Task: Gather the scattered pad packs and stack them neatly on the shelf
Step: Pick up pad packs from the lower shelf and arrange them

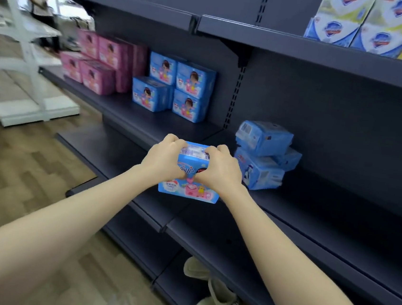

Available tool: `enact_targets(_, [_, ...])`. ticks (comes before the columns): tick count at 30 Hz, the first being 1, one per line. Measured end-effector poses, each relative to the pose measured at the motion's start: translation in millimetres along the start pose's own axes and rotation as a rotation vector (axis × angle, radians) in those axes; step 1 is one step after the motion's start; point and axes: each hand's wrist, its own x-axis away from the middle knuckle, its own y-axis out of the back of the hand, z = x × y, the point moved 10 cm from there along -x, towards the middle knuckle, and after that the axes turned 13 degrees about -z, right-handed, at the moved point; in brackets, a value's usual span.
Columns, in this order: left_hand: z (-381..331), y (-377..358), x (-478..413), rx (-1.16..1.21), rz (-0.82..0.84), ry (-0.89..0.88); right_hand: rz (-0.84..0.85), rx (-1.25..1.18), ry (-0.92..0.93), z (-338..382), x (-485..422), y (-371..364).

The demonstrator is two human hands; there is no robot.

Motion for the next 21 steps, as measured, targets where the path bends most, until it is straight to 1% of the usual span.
enact_targets(8, [67,32,8,-0.003,-0.083,0.134,0.044,-0.065,0.126,65,-10,-32])
enact_targets(13, [109,45,6,0.006,-0.11,0.192,0.063,-0.058,0.182,105,-21,-56])
enact_targets(21, [195,74,-22,0.0,-0.142,0.21,0.063,-0.085,0.213,183,-58,-105])
